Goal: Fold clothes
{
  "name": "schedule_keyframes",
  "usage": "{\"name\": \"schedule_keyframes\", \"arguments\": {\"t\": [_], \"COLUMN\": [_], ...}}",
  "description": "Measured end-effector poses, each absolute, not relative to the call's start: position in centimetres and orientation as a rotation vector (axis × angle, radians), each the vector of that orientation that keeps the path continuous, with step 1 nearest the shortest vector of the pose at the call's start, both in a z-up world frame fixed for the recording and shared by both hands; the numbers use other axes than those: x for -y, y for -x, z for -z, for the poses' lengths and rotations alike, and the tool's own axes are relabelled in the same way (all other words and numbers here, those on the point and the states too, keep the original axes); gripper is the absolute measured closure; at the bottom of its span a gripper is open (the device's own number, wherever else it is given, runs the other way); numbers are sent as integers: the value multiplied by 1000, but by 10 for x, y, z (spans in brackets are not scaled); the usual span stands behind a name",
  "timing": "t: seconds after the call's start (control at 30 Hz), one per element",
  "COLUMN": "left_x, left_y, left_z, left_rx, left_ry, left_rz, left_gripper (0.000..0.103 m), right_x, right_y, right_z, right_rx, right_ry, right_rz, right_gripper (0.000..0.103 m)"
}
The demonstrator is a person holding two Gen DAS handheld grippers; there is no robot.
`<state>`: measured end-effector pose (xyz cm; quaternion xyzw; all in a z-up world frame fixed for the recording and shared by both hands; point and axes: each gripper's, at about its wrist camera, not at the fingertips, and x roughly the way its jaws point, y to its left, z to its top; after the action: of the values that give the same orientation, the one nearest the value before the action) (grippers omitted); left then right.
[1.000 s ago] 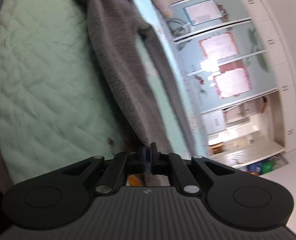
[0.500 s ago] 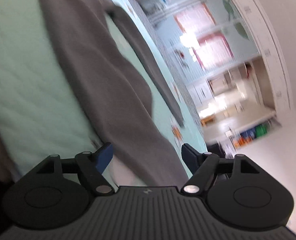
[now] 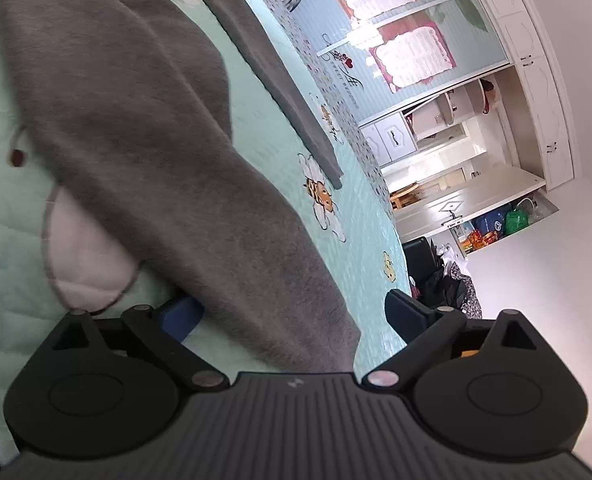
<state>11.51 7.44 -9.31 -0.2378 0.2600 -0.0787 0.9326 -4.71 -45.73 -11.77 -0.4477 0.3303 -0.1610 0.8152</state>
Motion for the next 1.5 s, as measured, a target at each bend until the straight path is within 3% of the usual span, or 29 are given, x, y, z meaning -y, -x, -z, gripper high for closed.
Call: {"name": "schedule_keyframes", "arguments": {"t": [0.03, 0.1, 0.13, 0.17, 0.4, 0.47, 0.6, 0.67, 0.73, 0.97, 1.1, 1.13, 1.2, 1.23, 1.5], "left_x": [-74, -75, -75, -75, -72, -71, -73, -73, -71, -69, -64, -64, -64, -65, -63], "left_y": [-115, -115, -115, -114, -117, -117, -116, -116, -116, -115, -115, -115, -115, -115, -117], "left_z": [93, 93, 93, 94, 96, 96, 95, 95, 95, 95, 95, 95, 95, 95, 96], "left_rx": [-532, -533, -533, -533, -537, -537, -532, -531, -533, -538, -543, -543, -544, -544, -544], "left_ry": [486, 491, 492, 492, 494, 492, 499, 499, 485, 465, 433, 432, 431, 432, 428], "left_rz": [162, 160, 159, 158, 162, 166, 170, 165, 165, 156, 152, 152, 151, 151, 152], "left_gripper": [11, 11, 11, 11, 8, 8, 8, 8, 8, 8, 8, 8, 8, 8, 7], "right_x": [460, 467, 471, 474, 468, 469, 471, 473, 474, 490, 503, 506, 512, 514, 508], "right_y": [44, 35, 30, 27, 58, 63, 71, 75, 78, 76, 71, 69, 63, 61, 91], "right_z": [117, 117, 118, 121, 123, 127, 133, 136, 139, 129, 126, 124, 126, 131, 133], "right_rx": [-715, -773, -809, -856, -864, -866, -869, -871, -873, -864, -869, -881, -946, -994, -979], "right_ry": [953, 947, 949, 967, 1050, 1058, 1073, 1081, 1092, 1121, 1068, 1049, 1020, 1021, 1064], "right_rz": [337, 334, 337, 353, 444, 462, 500, 519, 533, 461, 414, 407, 398, 389, 531], "right_gripper": [8, 36, 85, 99, 98, 81, 76, 54, 43, 18, 22, 29, 62, 98, 98]}}
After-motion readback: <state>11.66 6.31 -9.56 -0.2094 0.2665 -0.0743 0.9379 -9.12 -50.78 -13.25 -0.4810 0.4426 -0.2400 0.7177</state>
